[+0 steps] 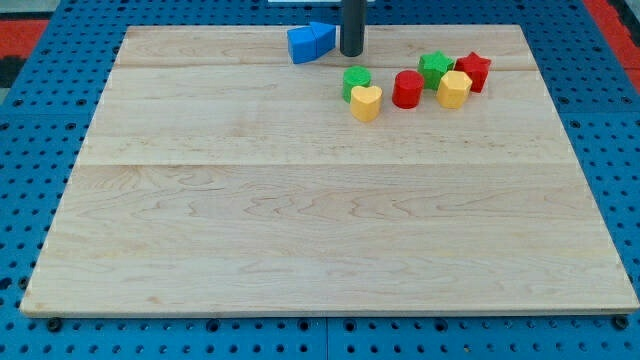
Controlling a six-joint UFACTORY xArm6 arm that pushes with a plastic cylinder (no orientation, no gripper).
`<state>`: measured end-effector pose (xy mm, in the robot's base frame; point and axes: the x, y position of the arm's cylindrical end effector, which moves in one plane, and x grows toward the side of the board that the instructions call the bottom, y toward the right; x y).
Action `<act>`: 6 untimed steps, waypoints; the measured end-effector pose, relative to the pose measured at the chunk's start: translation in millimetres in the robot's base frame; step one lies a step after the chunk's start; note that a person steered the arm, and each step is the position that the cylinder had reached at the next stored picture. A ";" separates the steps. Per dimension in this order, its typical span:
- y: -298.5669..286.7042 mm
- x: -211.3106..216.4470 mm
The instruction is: Separate the blue blocks
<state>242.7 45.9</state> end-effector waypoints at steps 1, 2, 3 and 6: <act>22.0 -6.3; 31.9 -33.0; -59.1 -31.4; -204.4 -31.4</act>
